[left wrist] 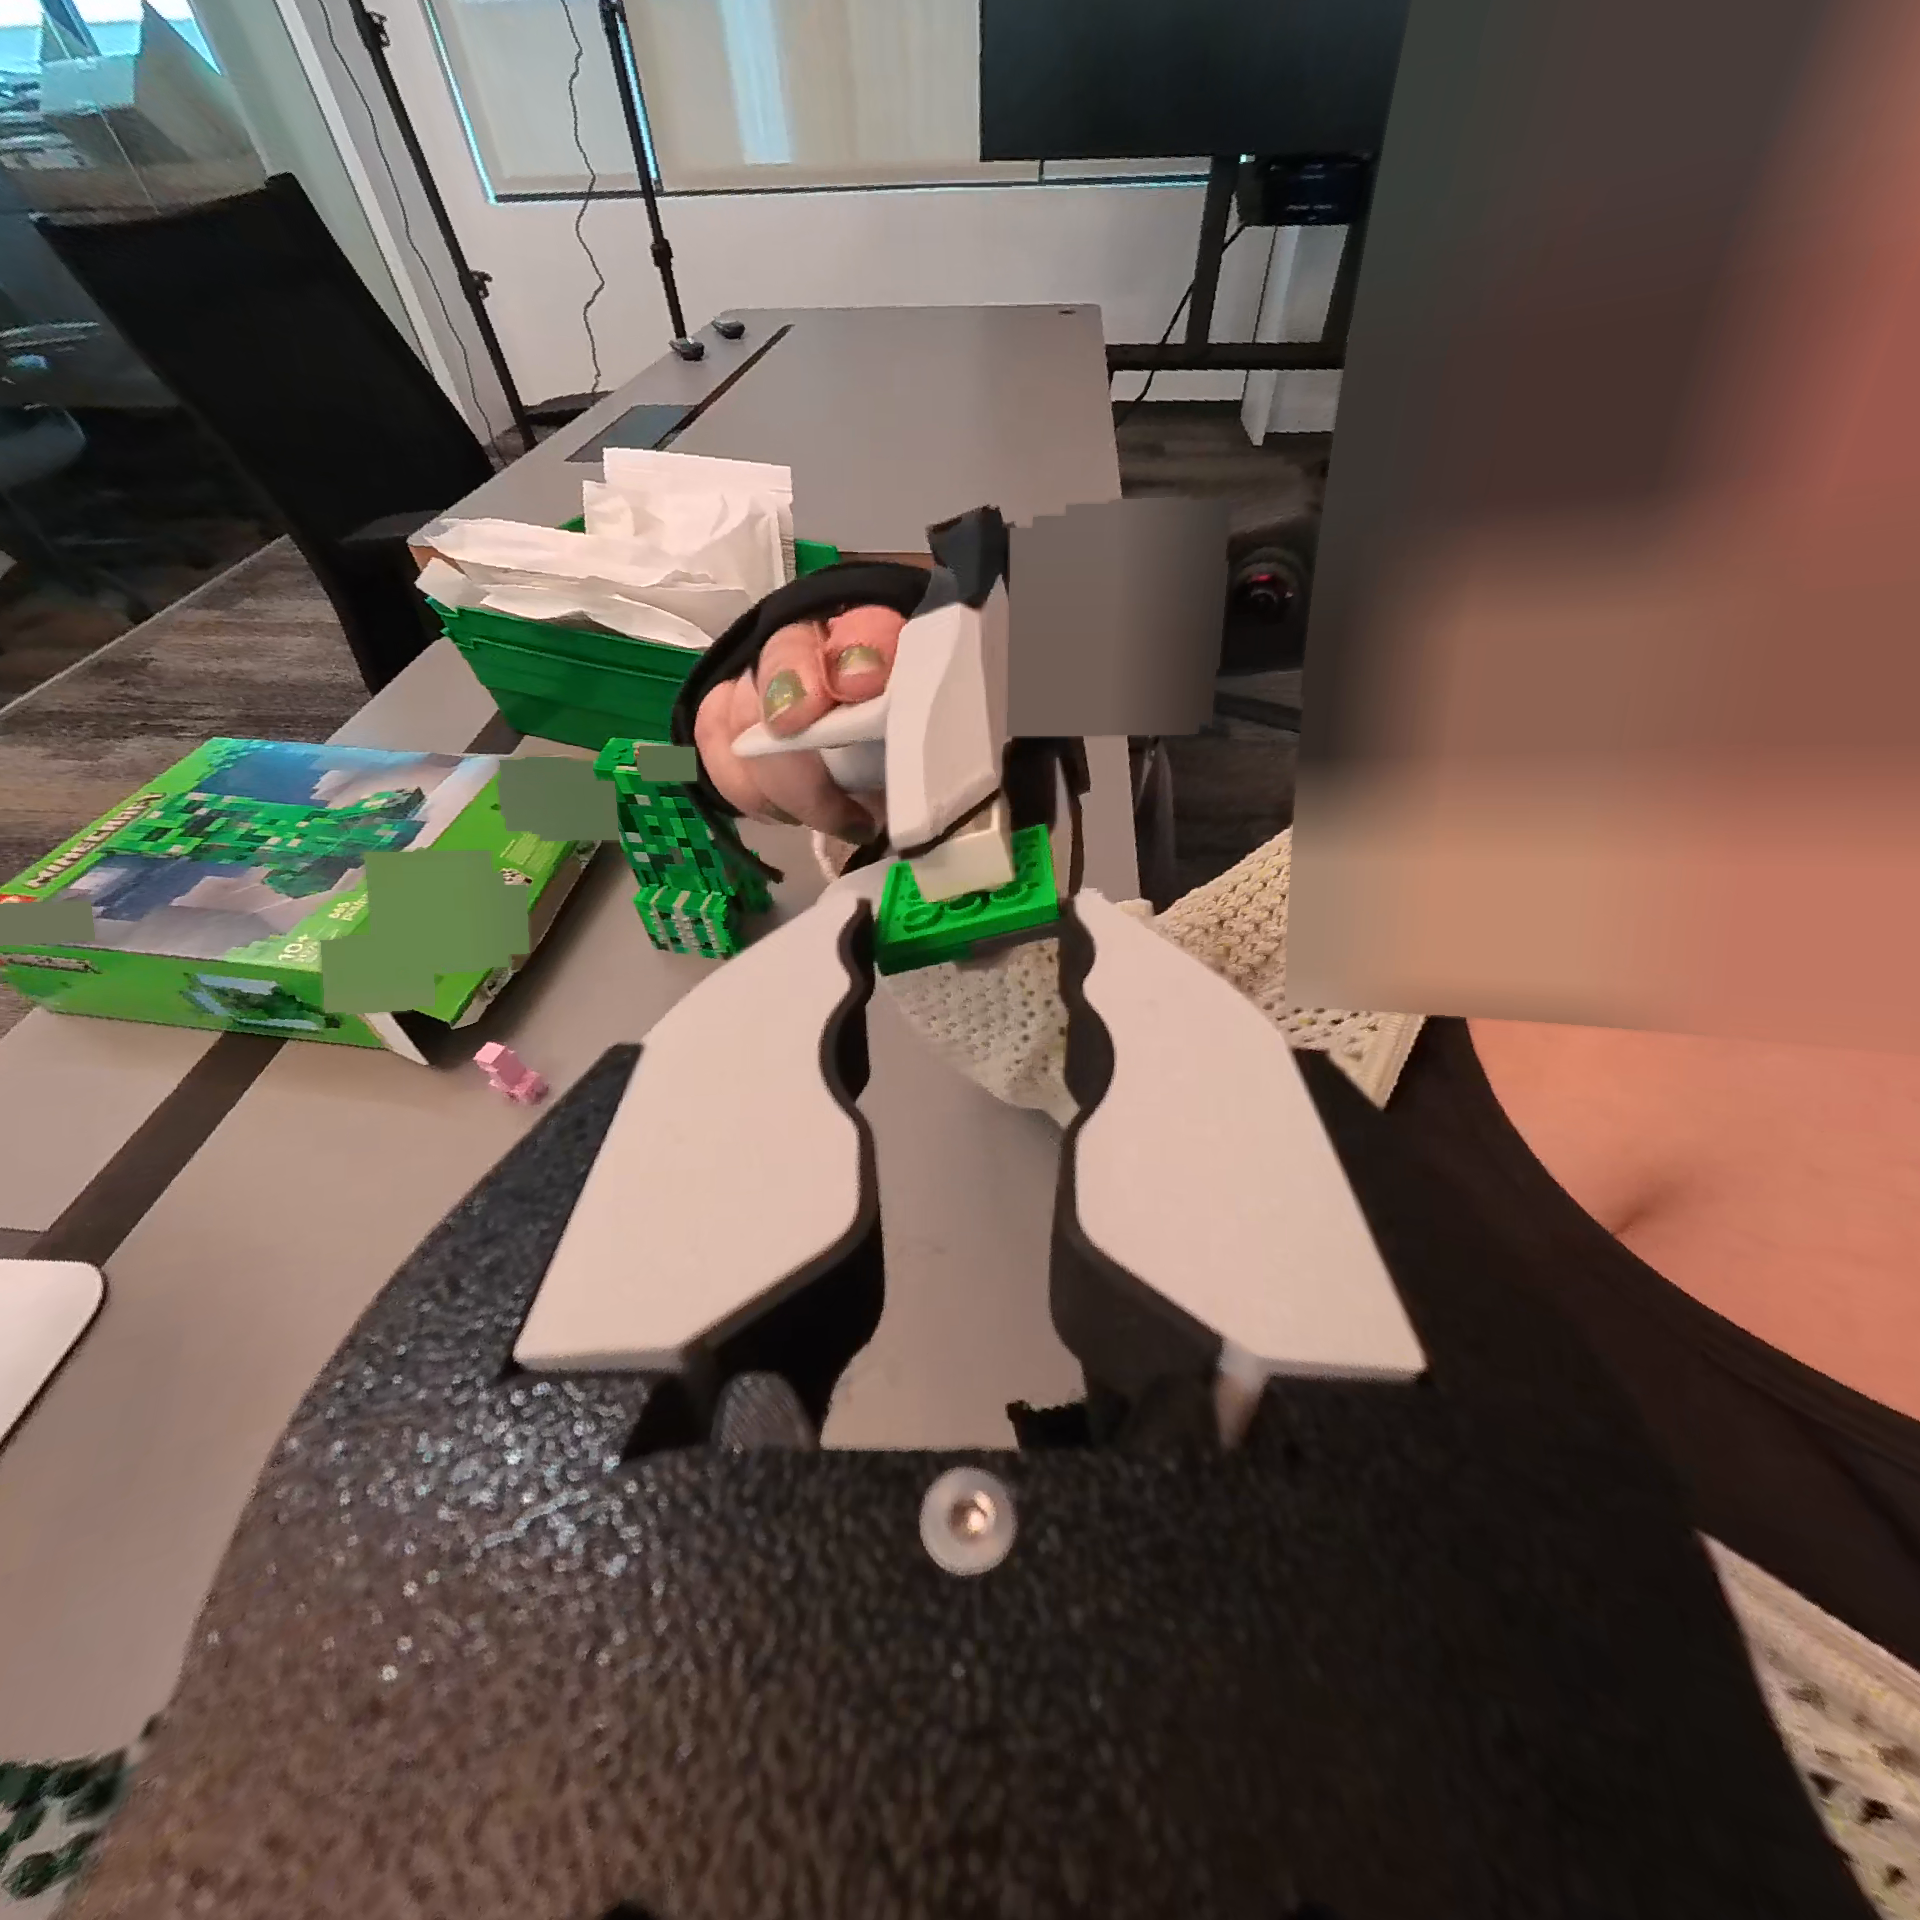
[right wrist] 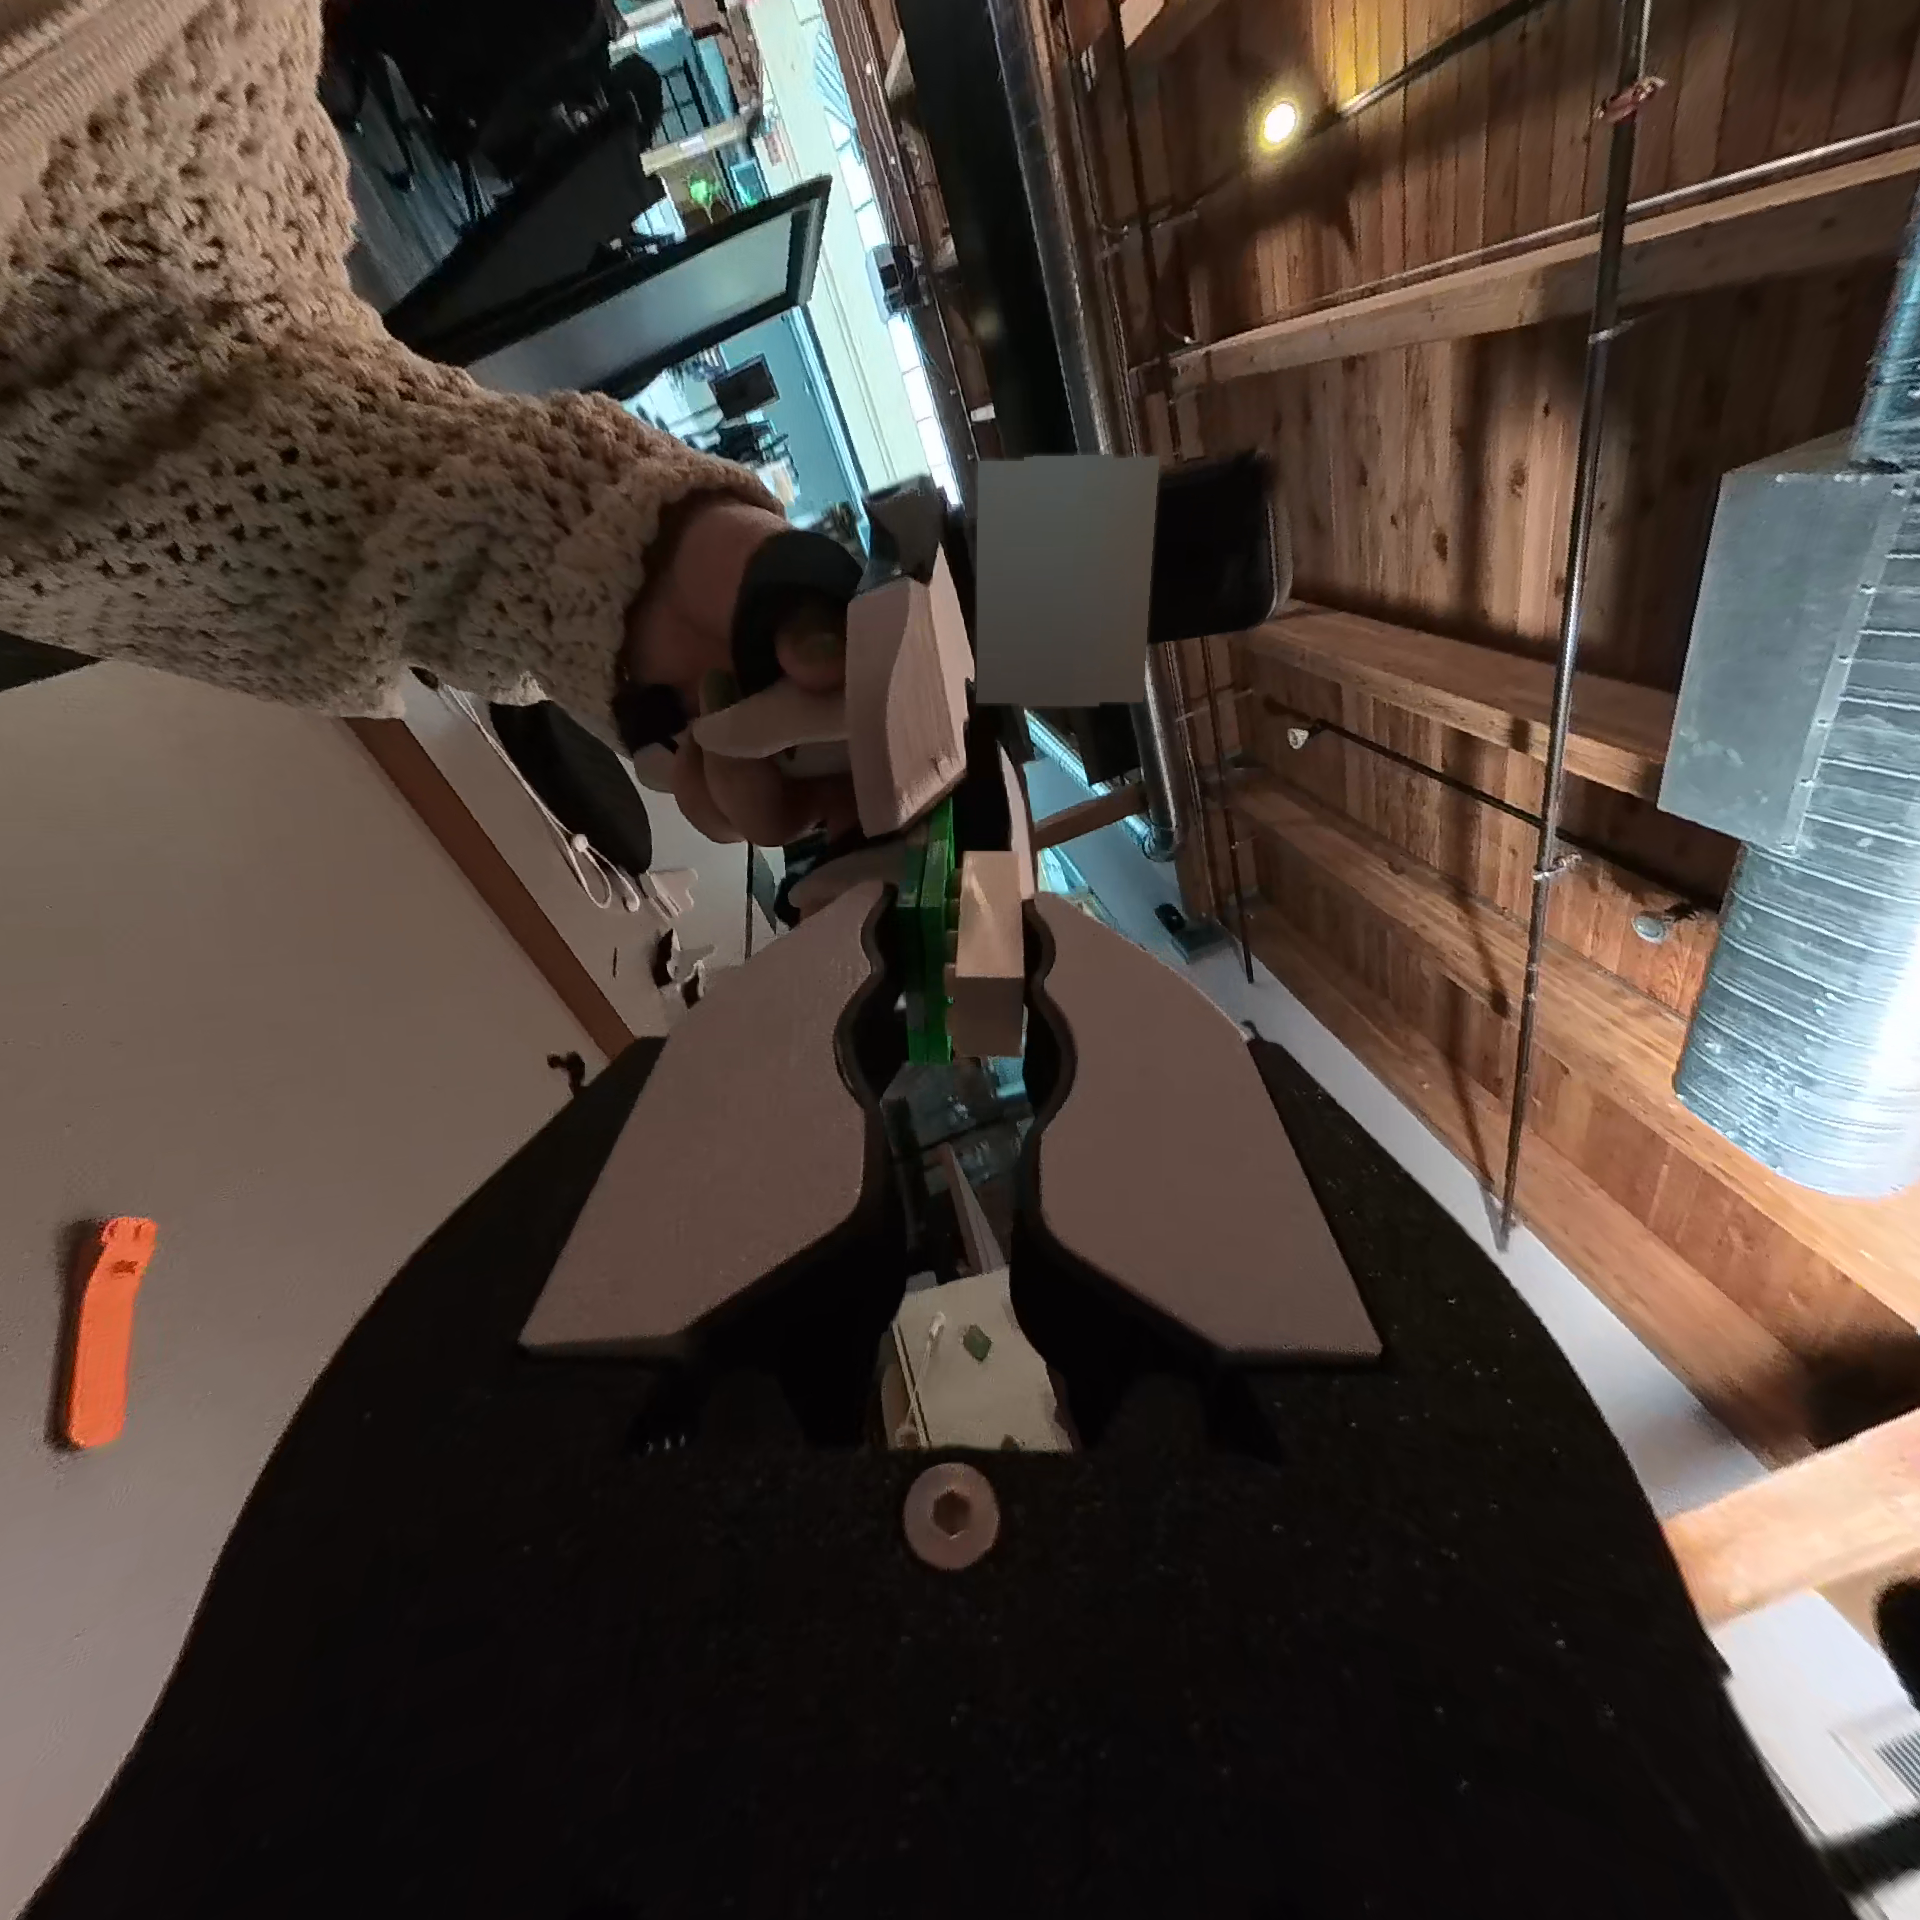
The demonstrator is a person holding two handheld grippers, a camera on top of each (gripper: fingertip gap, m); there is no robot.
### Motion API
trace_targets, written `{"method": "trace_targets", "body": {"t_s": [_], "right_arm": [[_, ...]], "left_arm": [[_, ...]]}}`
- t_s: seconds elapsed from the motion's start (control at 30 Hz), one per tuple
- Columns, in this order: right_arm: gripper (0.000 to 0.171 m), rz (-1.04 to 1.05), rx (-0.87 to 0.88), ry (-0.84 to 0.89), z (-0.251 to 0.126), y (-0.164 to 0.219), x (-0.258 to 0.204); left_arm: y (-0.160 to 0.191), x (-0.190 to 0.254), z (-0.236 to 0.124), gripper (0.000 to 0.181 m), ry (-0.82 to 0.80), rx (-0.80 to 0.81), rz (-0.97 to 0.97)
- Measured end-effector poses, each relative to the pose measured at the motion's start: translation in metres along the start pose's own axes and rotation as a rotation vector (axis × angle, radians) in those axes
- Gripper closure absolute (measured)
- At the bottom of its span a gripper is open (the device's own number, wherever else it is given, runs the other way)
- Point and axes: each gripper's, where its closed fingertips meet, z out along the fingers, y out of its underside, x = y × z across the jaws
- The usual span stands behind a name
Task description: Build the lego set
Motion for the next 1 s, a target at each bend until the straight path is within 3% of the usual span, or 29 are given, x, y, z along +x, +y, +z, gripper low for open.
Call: {"method": "trace_targets", "body": {"t_s": [0.33, 0.7, 1.0], "right_arm": [[0.152, -0.035, -0.135, -0.006, 0.004, 0.009, -0.002], [0.152, -0.009, 0.0, -0.052, 0.001, -0.005, -0.008], [0.151, -0.061, -0.207, -0.004, 0.006, 0.02, -0.002]], "left_arm": [[0.005, -0.005, -0.005, 0.148, -0.06, -0.036, 0.066], [0.007, 0.007, -0.002, 0.147, 0.156, 0.036, -0.07], [0.009, -0.013, -0.006, 0.147, -0.085, -0.007, 0.044]]}}
